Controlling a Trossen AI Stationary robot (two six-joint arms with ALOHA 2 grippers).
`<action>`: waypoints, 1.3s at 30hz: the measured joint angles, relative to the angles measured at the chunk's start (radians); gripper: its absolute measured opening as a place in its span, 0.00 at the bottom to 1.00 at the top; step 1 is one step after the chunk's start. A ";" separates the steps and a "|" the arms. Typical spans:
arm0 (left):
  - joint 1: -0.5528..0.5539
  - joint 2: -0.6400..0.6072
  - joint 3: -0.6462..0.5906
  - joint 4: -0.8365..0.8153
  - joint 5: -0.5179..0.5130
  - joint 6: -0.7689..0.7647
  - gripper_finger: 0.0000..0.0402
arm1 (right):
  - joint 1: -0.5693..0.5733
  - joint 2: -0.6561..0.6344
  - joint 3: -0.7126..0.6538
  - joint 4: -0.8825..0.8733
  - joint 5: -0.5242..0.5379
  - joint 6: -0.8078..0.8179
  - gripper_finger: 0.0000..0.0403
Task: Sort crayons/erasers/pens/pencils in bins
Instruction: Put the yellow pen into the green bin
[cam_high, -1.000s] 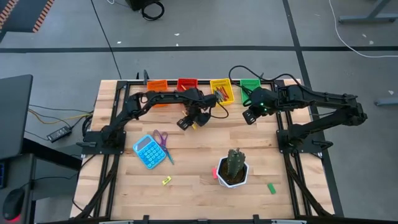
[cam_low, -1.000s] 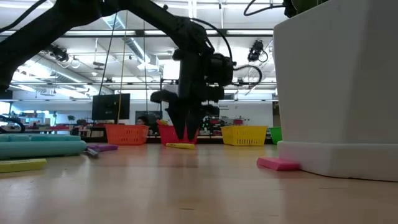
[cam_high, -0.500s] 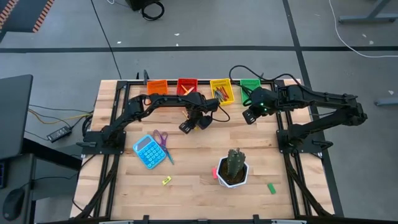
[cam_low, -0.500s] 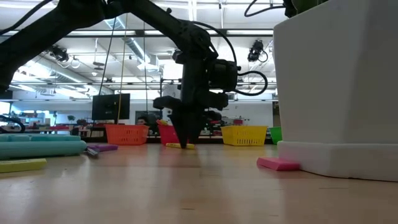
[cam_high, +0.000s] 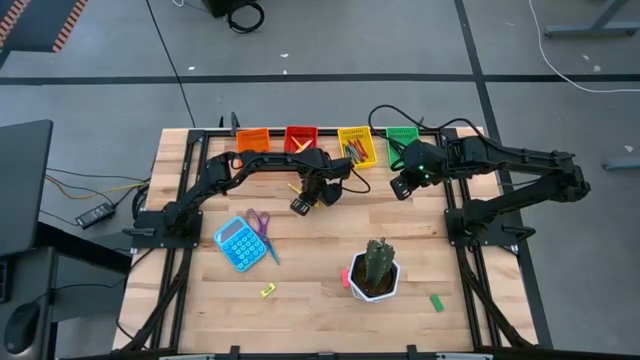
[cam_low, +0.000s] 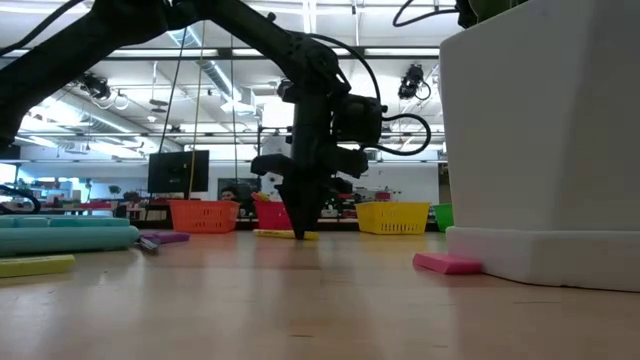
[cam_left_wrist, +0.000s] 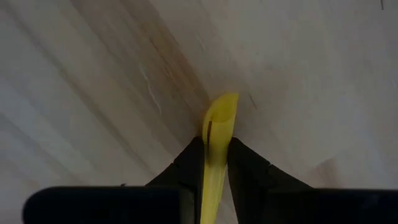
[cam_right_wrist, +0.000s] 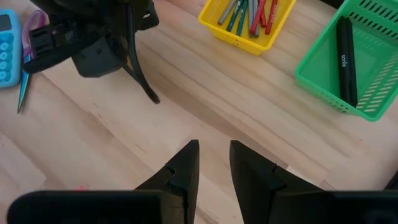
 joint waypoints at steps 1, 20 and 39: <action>0.000 -0.002 0.000 0.002 0.000 -0.004 0.16 | 0.000 0.000 0.000 -0.003 -0.006 -0.004 0.24; 0.004 -0.149 0.002 0.040 -0.001 -0.261 0.16 | -0.009 0.000 0.000 -0.066 -0.030 -0.104 0.24; 0.104 -0.477 0.003 0.497 0.071 -0.711 0.16 | -0.087 -0.128 0.095 0.221 0.024 -0.370 0.26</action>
